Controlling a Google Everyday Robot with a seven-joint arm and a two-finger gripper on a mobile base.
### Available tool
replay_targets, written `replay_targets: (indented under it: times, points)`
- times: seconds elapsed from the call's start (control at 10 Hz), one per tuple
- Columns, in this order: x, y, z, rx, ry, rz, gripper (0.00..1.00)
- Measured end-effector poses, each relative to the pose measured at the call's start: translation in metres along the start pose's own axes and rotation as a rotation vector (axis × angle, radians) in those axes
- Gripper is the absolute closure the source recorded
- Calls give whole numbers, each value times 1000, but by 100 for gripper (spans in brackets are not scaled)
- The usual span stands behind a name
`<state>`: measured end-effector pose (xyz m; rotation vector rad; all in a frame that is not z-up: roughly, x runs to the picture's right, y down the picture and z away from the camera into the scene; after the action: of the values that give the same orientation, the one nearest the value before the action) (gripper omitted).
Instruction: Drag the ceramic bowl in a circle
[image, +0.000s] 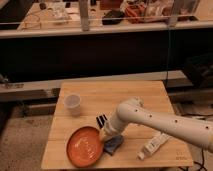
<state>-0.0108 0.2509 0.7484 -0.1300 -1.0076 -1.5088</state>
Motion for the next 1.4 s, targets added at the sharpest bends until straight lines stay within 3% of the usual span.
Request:
replay_targets:
  times: [0.4,0.6,0.8,1.1,1.4]
  points:
    - [38,-13,9,8,26,2,98]
    - [54,-31,24,29,18,-20,98]
    - [68,-65,46,69,-11,-78,98]
    - [61,-113,74,143,-94,-198,98]
    - [37,-128,80,178,-147,-273,96]
